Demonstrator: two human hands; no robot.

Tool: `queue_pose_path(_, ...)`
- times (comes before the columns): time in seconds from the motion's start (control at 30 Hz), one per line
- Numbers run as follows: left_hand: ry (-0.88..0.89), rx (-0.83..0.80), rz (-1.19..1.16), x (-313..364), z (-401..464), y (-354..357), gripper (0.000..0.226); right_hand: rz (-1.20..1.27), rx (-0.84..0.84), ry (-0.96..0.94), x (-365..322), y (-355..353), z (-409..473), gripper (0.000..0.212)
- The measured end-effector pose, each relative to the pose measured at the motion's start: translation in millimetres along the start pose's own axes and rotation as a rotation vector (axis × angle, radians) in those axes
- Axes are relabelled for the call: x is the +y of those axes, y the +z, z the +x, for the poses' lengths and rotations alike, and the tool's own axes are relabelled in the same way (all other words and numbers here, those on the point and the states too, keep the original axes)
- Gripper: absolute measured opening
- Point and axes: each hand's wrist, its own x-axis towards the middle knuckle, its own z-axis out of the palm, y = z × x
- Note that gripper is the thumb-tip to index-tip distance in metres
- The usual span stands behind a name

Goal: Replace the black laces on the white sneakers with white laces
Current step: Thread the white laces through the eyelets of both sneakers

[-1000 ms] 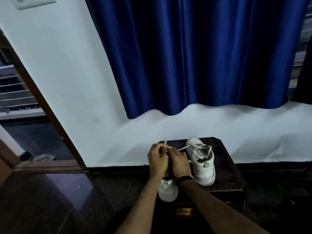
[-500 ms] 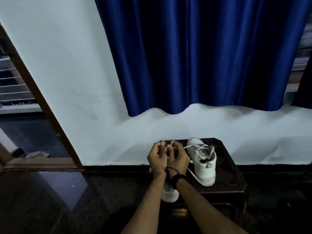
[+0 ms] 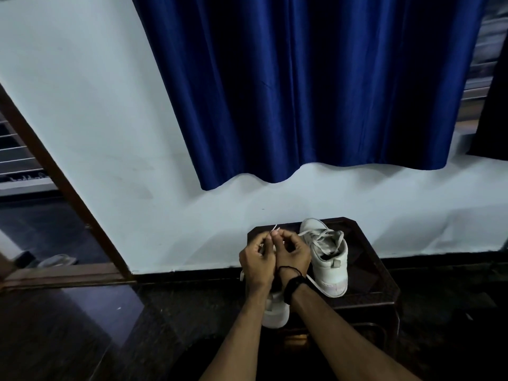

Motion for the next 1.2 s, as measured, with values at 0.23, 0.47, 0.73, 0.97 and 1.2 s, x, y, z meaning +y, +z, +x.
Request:
queue_pose_path(0.23, 0.048, -0.004, 0.054, -1.6, -0.7, 0.6, 0.029, 0.036, -0.038, 0.03, -0.7, -4.2, 6.3, 0.012)
queue_pose_path(0.47, 0.065, -0.034, 0.11, 2.4, -3.9, 0.8, 0.026, 0.112, -0.092, 0.034, -4.5, -14.8, 11.7, 0.015)
queue_pose_path(0.73, 0.074, -0.025, 0.146, 6.9, -5.5, 0.0, 0.024, 0.178, -0.127, 0.081, -9.8, -14.3, 12.6, 0.016)
queue_pose_path(0.97, 0.097, -0.041, 0.181, 8.6, -7.5, 0.4, 0.029, 0.194, -0.141, 0.122, -10.7, -15.1, 14.3, 0.014)
queue_pose_path(1.2, 0.102, -0.034, 0.19, 12.4, -7.9, -1.1, 0.026, 0.146, -0.162, 0.11, -6.6, -14.1, 17.9, 0.011)
